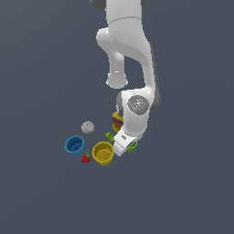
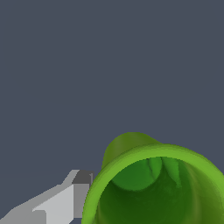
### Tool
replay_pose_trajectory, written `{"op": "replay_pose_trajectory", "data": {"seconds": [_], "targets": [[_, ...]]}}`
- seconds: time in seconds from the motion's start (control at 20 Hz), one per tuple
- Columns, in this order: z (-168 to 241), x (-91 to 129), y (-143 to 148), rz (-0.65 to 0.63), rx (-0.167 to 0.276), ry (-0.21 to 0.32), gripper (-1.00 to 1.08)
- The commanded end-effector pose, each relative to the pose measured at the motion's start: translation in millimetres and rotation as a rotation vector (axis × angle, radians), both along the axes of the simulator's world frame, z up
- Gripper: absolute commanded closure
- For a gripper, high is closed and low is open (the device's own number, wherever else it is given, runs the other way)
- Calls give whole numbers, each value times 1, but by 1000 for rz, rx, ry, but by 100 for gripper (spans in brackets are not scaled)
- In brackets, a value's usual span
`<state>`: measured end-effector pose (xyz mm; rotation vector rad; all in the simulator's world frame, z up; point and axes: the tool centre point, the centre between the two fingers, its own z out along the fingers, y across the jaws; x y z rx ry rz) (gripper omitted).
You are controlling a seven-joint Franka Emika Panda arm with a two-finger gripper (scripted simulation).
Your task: Pick up a designated object from a clutter of objects.
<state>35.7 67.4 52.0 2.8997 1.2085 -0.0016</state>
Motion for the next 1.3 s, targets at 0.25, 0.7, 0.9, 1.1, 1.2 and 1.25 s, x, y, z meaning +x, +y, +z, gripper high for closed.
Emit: {"op": "replay_pose_trajectory", "data": {"seconds": [0.25, 0.7, 0.9, 1.1, 1.2, 1.25], "targets": [[33, -10, -10, 0, 0, -2, 108], [105, -34, -32, 1, 0, -2, 108], [141, -45, -42, 1, 1, -2, 108], [181, -58, -54, 1, 2, -2, 108], [201, -64, -60, 1, 2, -2, 108], [212, -67, -63, 1, 3, -2, 108]]}}
